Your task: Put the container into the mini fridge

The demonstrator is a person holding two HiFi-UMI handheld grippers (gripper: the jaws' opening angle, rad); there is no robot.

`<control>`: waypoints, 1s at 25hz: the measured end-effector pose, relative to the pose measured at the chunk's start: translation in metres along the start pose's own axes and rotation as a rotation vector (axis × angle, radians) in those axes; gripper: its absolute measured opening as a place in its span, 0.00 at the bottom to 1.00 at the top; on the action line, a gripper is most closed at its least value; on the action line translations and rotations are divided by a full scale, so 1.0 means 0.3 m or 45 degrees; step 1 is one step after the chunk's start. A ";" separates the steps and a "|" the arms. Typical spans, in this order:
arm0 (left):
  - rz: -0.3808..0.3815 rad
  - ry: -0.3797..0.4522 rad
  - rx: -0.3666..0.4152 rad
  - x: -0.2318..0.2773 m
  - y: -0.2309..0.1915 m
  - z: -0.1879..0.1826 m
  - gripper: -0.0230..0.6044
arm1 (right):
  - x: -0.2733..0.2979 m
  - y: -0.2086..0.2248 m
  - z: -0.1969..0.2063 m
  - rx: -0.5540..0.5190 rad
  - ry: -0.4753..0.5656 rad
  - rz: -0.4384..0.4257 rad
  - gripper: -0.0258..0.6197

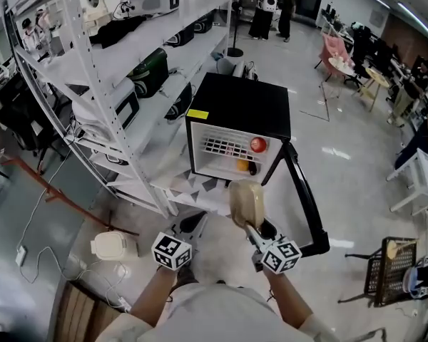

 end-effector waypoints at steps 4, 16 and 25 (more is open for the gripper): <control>0.043 -0.009 0.004 0.037 -0.109 -0.003 0.04 | 0.091 -0.001 -0.001 0.014 0.012 0.042 0.40; 0.195 -0.039 -0.022 0.162 -0.429 -0.002 0.04 | 0.350 0.011 -0.013 0.044 0.024 0.205 0.40; 0.337 -0.073 -0.042 0.226 -0.585 0.021 0.04 | 0.456 0.031 -0.001 0.095 0.027 0.343 0.40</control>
Point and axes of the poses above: the fingertips, and each gripper's own axes: x forward along the fingers, y to its right, z out of its underside, the point moved 8 cm from there along -x, backward along the fingers, and after that the axes turned 6 degrees about x, right-handed, at the moved point
